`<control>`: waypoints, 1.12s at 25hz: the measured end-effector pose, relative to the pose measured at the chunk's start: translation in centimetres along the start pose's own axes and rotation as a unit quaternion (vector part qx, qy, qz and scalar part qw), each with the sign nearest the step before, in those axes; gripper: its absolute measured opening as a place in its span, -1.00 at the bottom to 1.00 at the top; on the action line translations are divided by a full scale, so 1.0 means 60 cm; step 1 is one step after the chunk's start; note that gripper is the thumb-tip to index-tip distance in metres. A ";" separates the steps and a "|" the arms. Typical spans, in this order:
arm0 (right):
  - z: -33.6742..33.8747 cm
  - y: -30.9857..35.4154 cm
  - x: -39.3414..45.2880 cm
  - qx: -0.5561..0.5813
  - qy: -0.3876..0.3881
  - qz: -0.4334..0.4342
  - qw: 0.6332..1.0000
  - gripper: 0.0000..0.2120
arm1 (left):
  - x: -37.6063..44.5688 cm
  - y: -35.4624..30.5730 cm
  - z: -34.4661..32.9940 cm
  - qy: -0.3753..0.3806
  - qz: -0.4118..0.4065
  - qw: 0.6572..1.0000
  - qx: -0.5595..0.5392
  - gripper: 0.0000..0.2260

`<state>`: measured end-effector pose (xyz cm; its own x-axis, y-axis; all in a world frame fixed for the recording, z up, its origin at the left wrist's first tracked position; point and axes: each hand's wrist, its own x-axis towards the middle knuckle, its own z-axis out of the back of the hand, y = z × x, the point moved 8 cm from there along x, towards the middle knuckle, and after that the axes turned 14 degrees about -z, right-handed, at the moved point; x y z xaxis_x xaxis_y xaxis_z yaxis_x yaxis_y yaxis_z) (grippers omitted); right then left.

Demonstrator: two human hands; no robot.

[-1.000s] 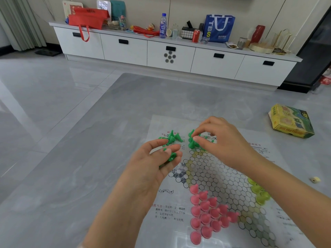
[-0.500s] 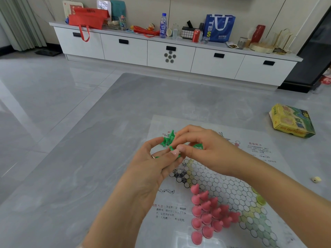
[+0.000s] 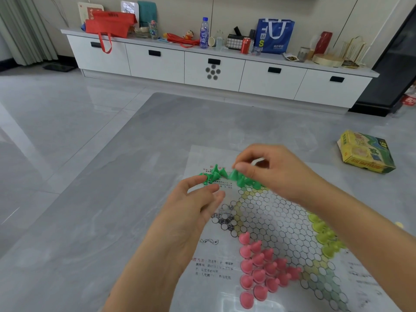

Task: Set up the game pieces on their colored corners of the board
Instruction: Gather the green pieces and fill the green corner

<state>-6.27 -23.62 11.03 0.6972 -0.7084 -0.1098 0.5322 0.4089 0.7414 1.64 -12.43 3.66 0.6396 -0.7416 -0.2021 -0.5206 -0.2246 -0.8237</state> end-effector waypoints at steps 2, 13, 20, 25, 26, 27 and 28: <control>0.044 -0.021 0.011 0.020 -0.090 -0.025 0.995 -0.95 | -0.001 0.000 0.002 -0.010 0.001 1.000 -0.001 -0.77; -0.001 -0.099 0.031 -0.263 -0.108 -0.005 0.959 -0.90 | -0.001 0.001 -0.006 0.012 0.015 1.000 0.012 -0.80; -0.008 -0.105 0.037 -0.258 -0.112 -0.004 0.960 -0.88 | 0.005 -0.006 0.015 -0.052 -0.003 0.997 0.064 -0.75; -0.007 -0.113 0.039 -0.247 -0.116 -0.016 0.962 -0.87 | 0.004 -0.009 0.021 -0.073 -0.011 0.996 0.052 -0.73; -0.007 -0.114 0.039 -0.242 -0.117 -0.017 0.963 -0.87 | 0.004 -0.008 0.022 -0.076 -0.011 0.996 0.050 -0.73; -0.007 -0.113 0.039 -0.241 -0.116 -0.016 0.963 -0.86 | 0.005 -0.008 0.023 -0.079 -0.010 0.996 0.049 -0.72; -0.007 -0.113 0.040 -0.245 -0.114 -0.014 0.963 -0.85 | 0.007 -0.007 0.024 -0.083 -0.008 0.995 0.049 -0.73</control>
<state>-8.03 -27.84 5.45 0.5855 -0.8081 0.0645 0.7510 0.5706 0.3323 2.90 -11.74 3.17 0.7367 -0.6217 -0.2660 -0.4568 -0.1674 -0.8737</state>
